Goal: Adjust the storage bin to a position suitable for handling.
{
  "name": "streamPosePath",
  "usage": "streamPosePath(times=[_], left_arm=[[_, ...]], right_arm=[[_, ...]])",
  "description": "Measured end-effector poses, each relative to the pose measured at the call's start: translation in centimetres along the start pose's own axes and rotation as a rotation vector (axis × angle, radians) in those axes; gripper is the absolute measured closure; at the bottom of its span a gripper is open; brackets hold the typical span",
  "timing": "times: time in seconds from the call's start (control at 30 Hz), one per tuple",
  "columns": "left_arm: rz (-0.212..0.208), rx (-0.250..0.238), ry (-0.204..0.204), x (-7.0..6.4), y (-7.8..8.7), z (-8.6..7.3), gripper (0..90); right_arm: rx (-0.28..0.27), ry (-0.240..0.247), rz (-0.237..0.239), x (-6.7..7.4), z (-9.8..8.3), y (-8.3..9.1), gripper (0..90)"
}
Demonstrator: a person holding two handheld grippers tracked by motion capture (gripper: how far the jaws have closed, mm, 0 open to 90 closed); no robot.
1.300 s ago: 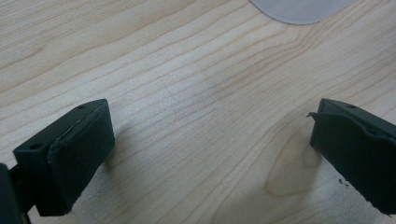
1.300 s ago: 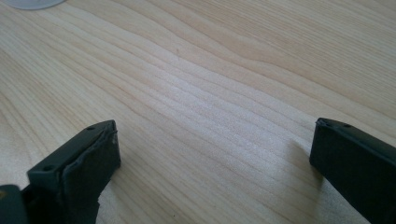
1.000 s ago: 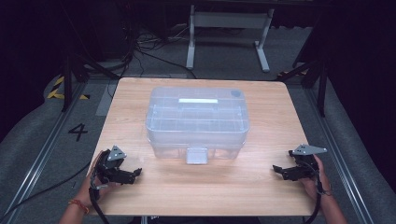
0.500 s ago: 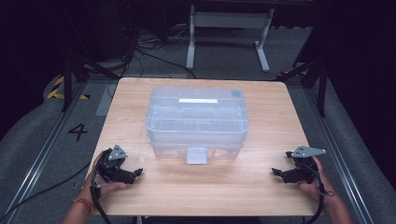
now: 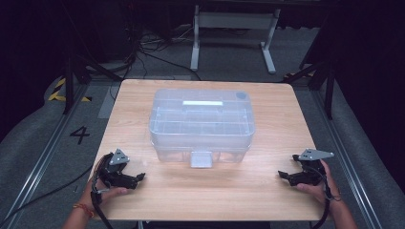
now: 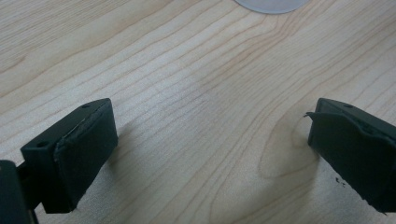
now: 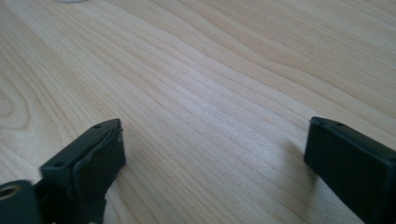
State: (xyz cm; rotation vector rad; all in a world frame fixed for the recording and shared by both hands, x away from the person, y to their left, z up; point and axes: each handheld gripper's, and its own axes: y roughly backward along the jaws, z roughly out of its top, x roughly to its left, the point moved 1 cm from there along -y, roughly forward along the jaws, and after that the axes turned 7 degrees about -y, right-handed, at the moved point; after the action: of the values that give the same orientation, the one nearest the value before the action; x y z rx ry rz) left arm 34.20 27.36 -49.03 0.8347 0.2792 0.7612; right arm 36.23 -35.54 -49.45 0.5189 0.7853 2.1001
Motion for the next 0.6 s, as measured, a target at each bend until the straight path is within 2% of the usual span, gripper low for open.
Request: streamPosePath(times=[0.03, 0.07, 0.13, 0.23, 0.37, 0.6], left_arm=[[0.006, -0.001, -0.015, 0.1, 0.0, 0.0, 1.8], [0.001, 0.002, -0.012, 0.1, 0.0, 0.1, 1.6], [0.004, 0.002, -0.017, 0.2, 0.0, 0.1, 1.4], [0.005, 0.003, -0.021, 0.2, 0.0, 0.1, 1.5], [-0.002, 0.005, -0.016, 0.1, 0.0, 0.1, 1.5], [-0.001, 0.005, -0.02, 0.2, 0.0, 0.1, 1.5]], right_arm=[[-0.006, -0.009, -0.006, 0.0, 0.0, 0.1, 13.6], [-0.022, -0.023, -0.015, -0.2, -0.1, 0.3, 20.7], [-0.035, -0.037, -0.037, -0.4, 0.0, 0.5, 19.8], [-0.05, -0.055, -0.042, -0.5, 0.1, 0.6, 22.7], [-0.068, -0.051, -0.045, -0.3, 0.6, 1.1, 25.2], [-0.138, -0.024, -0.055, 0.6, 3.8, 3.1, 28.0]])
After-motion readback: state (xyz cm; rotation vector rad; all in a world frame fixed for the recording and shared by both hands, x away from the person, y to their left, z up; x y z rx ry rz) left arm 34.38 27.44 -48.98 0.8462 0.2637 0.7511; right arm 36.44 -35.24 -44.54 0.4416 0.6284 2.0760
